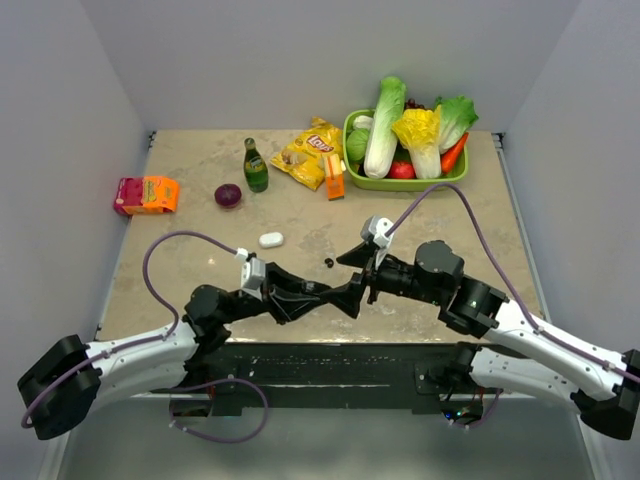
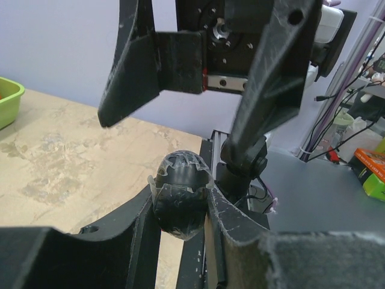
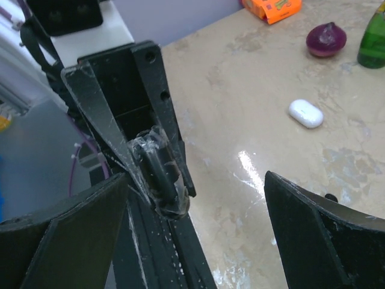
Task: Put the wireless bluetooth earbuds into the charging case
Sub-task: Open the charging case.
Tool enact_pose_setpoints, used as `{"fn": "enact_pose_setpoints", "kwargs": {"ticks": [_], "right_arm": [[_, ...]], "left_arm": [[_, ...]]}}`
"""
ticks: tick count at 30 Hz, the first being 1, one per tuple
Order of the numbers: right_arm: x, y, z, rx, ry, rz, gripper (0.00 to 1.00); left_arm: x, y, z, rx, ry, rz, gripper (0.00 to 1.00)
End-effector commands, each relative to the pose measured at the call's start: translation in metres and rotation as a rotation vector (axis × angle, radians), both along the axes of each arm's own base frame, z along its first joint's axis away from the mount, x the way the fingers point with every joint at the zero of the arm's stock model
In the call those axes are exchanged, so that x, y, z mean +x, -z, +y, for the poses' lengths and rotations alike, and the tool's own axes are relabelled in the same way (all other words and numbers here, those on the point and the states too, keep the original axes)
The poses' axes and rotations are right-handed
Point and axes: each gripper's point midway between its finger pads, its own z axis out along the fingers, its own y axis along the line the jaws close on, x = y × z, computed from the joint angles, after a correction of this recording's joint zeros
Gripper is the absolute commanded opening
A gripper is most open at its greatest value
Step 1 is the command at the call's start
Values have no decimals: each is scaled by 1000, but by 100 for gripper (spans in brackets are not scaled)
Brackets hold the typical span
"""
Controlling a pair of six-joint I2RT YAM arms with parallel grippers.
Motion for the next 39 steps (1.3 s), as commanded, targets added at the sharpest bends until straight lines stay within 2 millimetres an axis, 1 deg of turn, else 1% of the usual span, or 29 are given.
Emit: {"fn": "enact_pose_setpoints", "kwargs": {"ticks": [1, 7, 11, 18, 24, 31, 34, 35, 37, 38, 39], "right_arm": [[-8, -9, 4, -24, -39, -47, 97], [5, 0, 1, -60, 36, -23, 95], [12, 1, -3, -63, 93, -10, 94], [22, 0, -8, -58, 158, -2, 94], [28, 3, -9, -66, 190, 11, 93], [29, 4, -9, -64, 197, 27, 94], [32, 2, -10, -57, 220, 32, 94], [33, 0, -11, -50, 225, 31, 95], [34, 1, -10, -54, 230, 41, 95], [35, 3, -10, -57, 235, 45, 95], [36, 5, -10, -62, 244, 51, 95]], "left_arm": [[1, -25, -5, -37, 10, -66, 0], [-3, -30, -6, -45, 33, -84, 0], [-8, -30, -4, -49, 52, -96, 0], [-15, -24, -2, -53, 76, -91, 0], [-18, -22, 1, -63, 80, -92, 0], [-19, -23, 3, -73, 79, -92, 0], [-19, -21, 3, -77, 76, -79, 0], [-20, -17, 4, -74, 78, -62, 0], [-20, -17, 7, -95, 72, -53, 0], [-22, -11, 7, -93, 79, -30, 0], [-23, -14, 9, -111, 81, -36, 0]]}}
